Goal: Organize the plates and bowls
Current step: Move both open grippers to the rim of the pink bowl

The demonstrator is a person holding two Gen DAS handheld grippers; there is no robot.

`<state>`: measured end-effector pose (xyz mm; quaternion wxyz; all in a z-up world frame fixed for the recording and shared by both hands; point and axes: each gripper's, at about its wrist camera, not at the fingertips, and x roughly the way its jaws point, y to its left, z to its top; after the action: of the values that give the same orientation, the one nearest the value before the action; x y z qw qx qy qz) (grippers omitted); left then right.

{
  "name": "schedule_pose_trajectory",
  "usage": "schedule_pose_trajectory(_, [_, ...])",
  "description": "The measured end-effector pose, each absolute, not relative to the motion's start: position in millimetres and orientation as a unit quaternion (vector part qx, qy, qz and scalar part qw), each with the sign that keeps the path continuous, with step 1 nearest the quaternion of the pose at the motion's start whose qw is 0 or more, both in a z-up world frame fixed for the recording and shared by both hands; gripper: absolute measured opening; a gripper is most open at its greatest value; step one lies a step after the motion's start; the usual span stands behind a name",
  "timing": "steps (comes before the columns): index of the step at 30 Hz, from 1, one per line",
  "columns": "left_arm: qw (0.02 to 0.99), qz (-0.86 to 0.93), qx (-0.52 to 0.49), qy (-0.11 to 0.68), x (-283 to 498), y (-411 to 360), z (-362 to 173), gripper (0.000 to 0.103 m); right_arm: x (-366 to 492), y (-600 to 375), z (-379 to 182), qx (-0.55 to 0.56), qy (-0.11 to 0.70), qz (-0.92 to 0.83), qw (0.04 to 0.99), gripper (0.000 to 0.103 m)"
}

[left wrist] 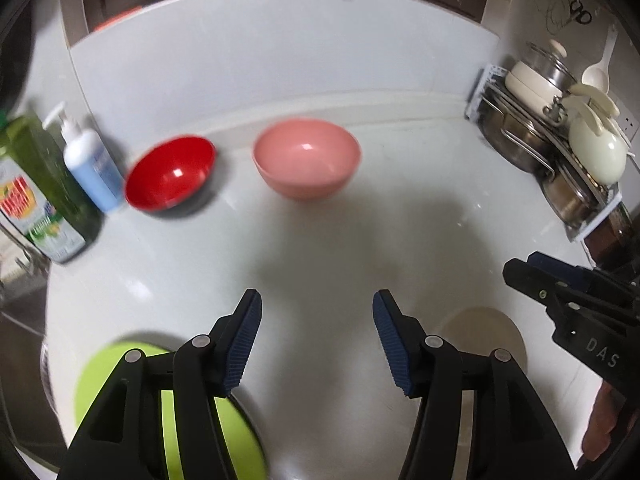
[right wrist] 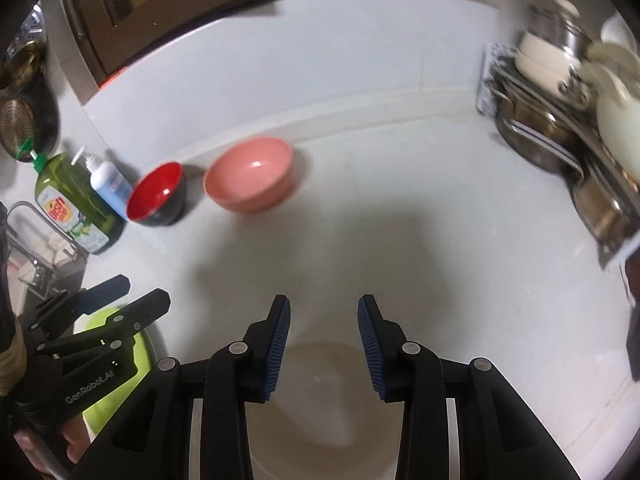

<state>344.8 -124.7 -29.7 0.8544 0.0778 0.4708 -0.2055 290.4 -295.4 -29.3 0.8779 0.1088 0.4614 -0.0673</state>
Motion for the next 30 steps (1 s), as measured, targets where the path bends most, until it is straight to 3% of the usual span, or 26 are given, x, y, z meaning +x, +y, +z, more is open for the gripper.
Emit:
schedule_pose_trajectory(17, [0.866,-0.224,0.109,0.433,428.7,-100.4,-9.7,0.057,385.9,-270.9,-17.8,0.09,0.468,-0.045,0.878,0.037])
schedule_pose_trajectory(30, [0.832,-0.255,0.158,0.466,508.1,-123.6,-32.2,0.056,449.3,-279.2,-45.9,0.128,0.508,-0.061,0.85,0.037])
